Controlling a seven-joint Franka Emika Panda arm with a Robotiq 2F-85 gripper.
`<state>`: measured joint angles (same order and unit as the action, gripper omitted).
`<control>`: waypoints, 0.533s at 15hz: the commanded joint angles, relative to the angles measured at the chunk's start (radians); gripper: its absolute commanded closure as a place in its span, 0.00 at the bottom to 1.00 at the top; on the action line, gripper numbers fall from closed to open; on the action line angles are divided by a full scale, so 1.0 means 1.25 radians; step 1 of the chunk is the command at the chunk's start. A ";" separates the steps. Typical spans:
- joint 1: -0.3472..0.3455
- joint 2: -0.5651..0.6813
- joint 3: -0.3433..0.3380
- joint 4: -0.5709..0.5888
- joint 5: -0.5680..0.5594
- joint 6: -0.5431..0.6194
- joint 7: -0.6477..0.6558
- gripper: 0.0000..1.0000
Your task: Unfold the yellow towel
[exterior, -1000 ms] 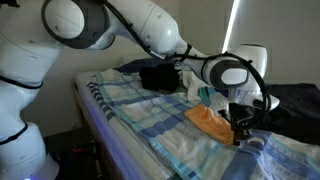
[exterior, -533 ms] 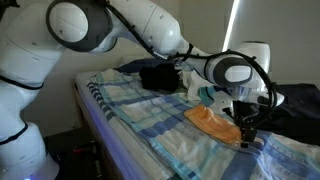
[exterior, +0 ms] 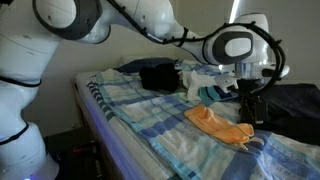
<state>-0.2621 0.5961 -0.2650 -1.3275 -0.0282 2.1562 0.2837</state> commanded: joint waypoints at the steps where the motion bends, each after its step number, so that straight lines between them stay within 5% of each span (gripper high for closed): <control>1: 0.033 -0.073 -0.010 -0.062 -0.029 -0.002 0.022 0.00; 8: 0.077 -0.127 0.003 -0.138 -0.050 -0.075 0.034 0.00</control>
<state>-0.1894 0.4985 -0.2650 -1.4202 -0.0574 2.1081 0.2841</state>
